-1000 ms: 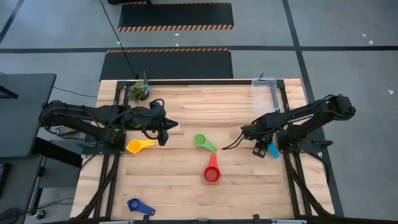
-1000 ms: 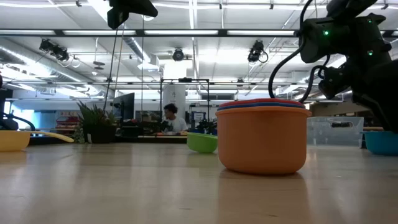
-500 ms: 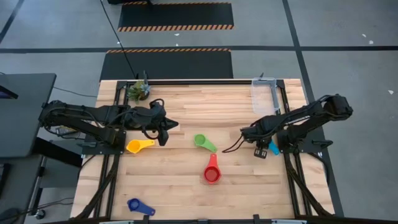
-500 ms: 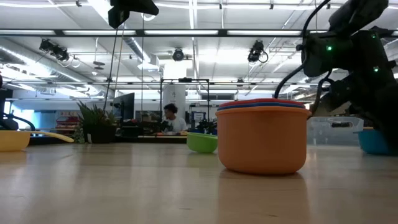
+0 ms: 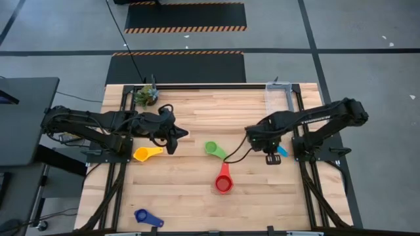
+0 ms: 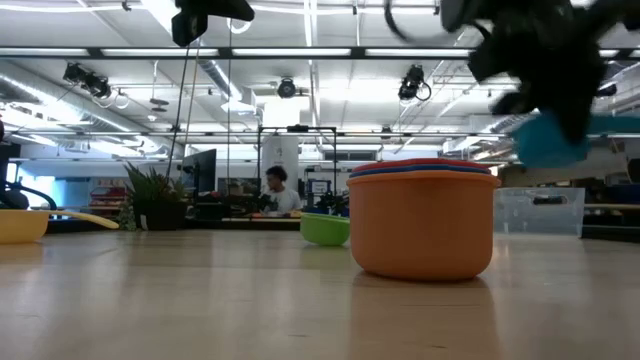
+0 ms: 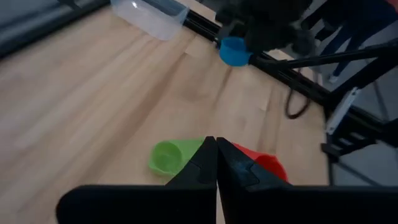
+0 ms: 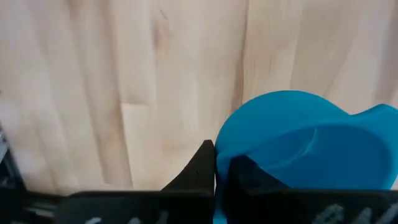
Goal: Nest measuring cups in basket
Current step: Stack the light blue measuring cup on top of the red measuring cup
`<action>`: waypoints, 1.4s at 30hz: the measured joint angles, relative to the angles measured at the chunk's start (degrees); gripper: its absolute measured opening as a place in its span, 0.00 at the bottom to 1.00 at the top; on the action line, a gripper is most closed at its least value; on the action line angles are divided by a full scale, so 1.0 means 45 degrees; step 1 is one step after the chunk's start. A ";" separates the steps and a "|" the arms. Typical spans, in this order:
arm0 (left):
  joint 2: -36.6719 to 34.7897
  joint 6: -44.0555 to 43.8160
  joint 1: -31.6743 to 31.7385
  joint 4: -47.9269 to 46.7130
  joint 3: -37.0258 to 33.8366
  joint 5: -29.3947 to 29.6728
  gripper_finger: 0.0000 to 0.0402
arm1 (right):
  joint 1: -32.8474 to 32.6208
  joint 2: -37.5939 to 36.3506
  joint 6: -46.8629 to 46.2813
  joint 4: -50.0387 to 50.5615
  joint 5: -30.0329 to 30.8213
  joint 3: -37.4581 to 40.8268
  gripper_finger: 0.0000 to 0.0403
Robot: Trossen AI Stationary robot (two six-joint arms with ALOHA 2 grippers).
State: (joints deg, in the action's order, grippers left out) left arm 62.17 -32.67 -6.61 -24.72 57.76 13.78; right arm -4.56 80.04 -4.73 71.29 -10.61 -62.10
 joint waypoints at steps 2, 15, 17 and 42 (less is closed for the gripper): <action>0.0000 -0.0389 0.0000 -0.0017 0.0000 -0.0242 0.01 | -0.0131 0.0536 0.0688 0.0685 0.0103 -0.1327 0.02; -0.0746 -0.0931 0.0005 -0.0617 0.0000 -0.2574 0.01 | -0.1163 0.4952 0.5928 0.2009 0.0474 -0.8281 0.02; -0.1278 -0.0955 0.0004 -0.0972 0.0000 -0.2621 0.01 | -0.1373 0.5396 0.6740 0.2032 0.0460 -0.9087 0.02; -0.4325 -0.1261 0.0005 -0.1914 0.0010 -0.2249 0.01 | -0.3694 0.7912 1.7131 0.1169 0.1991 -1.0521 0.02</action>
State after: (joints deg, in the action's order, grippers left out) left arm 42.71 -38.35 -6.59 -33.33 57.80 3.66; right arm -21.18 115.64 72.35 76.55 -1.64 -109.45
